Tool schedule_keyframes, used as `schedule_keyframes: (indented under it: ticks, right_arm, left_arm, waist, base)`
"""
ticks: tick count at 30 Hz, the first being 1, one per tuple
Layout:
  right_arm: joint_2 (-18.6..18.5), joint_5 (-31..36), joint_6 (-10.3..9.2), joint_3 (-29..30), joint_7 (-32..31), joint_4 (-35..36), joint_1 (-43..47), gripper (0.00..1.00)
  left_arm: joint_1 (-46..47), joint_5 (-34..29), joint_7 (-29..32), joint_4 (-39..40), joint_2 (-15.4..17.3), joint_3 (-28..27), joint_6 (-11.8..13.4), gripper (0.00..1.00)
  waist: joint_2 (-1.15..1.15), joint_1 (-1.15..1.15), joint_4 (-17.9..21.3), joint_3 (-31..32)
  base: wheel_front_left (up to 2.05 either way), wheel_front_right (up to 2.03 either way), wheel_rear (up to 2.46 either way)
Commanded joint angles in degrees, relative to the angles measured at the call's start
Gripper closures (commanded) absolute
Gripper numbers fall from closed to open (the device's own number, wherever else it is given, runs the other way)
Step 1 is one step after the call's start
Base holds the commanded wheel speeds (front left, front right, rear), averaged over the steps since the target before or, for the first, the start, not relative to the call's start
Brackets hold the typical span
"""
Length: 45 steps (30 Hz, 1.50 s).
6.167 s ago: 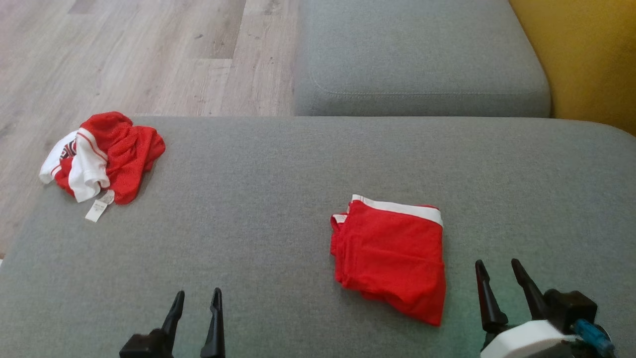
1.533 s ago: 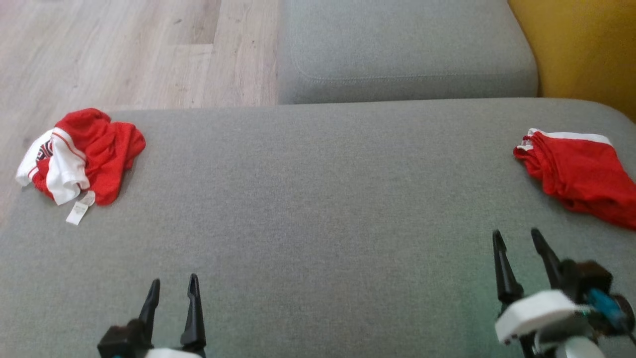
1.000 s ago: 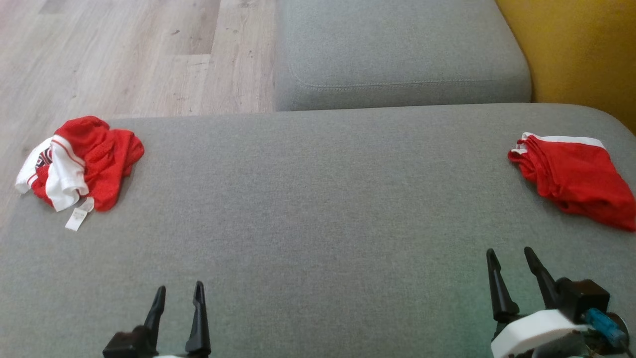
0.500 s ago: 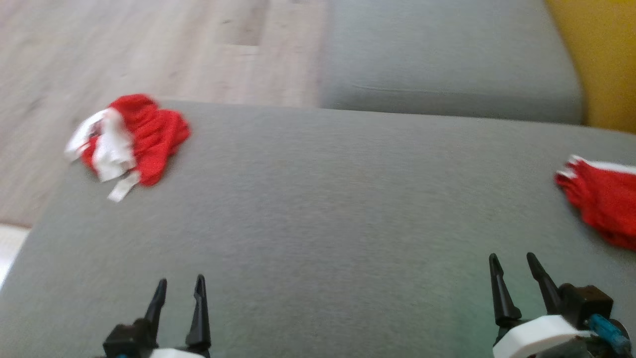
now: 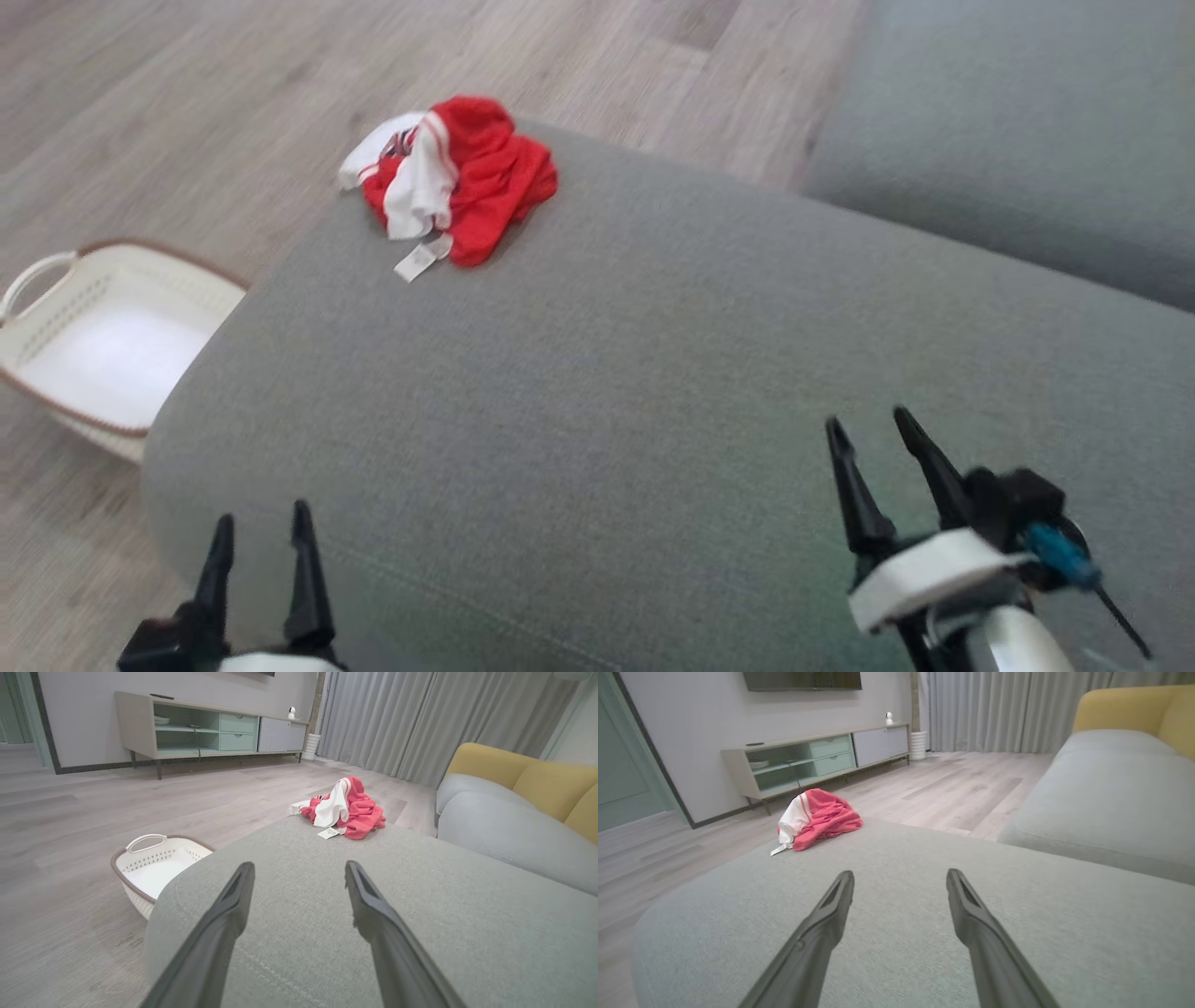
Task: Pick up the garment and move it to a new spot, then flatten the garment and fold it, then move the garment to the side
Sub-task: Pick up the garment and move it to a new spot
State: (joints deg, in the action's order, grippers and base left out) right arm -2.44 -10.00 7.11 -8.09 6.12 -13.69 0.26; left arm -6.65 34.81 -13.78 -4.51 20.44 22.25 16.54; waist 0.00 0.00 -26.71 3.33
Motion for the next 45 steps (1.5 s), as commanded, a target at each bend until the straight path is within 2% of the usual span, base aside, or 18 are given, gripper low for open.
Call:
schedule_keyframes:
  ticks: [1,9,13,16,19,26,29,32,36,41,45]
  right_arm:
    - [-0.4,0.3,0.37,-1.6,0.8,1.2,-2.6,0.00]
    - [-0.4,0.5,0.37,-3.5,1.2,-1.2,-5.7,0.00]
    - [-0.4,1.3,0.37,-2.1,1.3,-1.0,-5.7,0.00]
    - [-0.4,2.3,0.37,0.4,1.1,0.1,-4.9,0.00]
    - [-0.4,3.4,0.37,3.2,0.4,2.4,-3.5,0.00]
    - [-0.4,9.8,0.37,3.6,-6.2,13.0,-7.8,0.00]
    - [-0.4,12.2,0.37,3.0,-9.0,16.9,-9.8,0.00]
    - [-0.4,14.2,0.37,2.7,-11.4,20.8,-11.4,0.00]
    - [-0.4,16.2,0.37,2.4,-13.8,25.7,-13.5,0.00]
    - [-0.4,17.6,0.37,2.0,-15.7,31.1,-15.7,0.00]
    - [-0.4,17.6,0.37,1.9,-16.6,32.7,-16.0,0.00]
  left_arm:
    - [2.0,0.2,-0.8,2.3,0.5,-2.8,0.4,0.00]
    - [0.1,-0.6,-1.1,4.8,-0.1,-5.7,0.0,0.00]
    - [1.4,-0.8,-0.9,5.2,1.7,-6.7,-1.0,0.00]
    - [4.9,-1.2,1.4,5.6,4.5,-7.2,-2.2,0.00]
    - [11.5,-0.6,5.1,6.0,8.2,-8.3,-4.8,0.00]
    - [30.3,1.5,10.2,3.4,18.1,-15.4,-9.2,0.00]
    - [39.2,2.1,12.8,-1.1,20.1,-16.1,-10.4,0.00]
    - [47.7,3.3,14.9,-7.4,20.1,-16.2,-11.4,0.00]
    - [55.1,4.7,16.5,-15.5,18.2,-14.7,-13.6,0.00]
    - [59.4,4.4,17.3,-25.2,15.6,-11.6,-15.9,0.00]
    - [60.7,5.1,17.4,-31.1,13.6,-10.8,-17.0,0.00]
  waist:
    - [0.00,0.00,-0.9,-1.1]
    - [0.00,0.00,-1.7,-2.1]
    - [0.00,0.00,-2.2,-2.7]
    - [0.00,0.00,-2.7,-3.3]
    - [0.00,0.00,-3.1,-4.1]
    - [0.00,0.00,5.1,-15.1]
    - [0.00,0.00,7.9,-19.4]
    - [0.00,0.00,10.1,-23.2]
    - [0.00,0.00,13.2,-27.5]
    - [0.00,0.00,15.7,-32.7]
    - [0.00,0.00,16.7,-35.3]
  base:
    - [0.00,0.00,0.00]
    - [0.00,0.00,0.00]
    - [0.00,0.00,0.00]
    - [0.00,0.00,0.00]
    - [0.00,0.00,0.00]
    - [0.00,0.00,0.00]
    - [0.00,0.00,0.00]
    - [0.00,0.00,0.00]
    - [0.00,0.00,0.00]
    - [0.00,0.00,0.00]
    - [0.00,0.00,0.00]
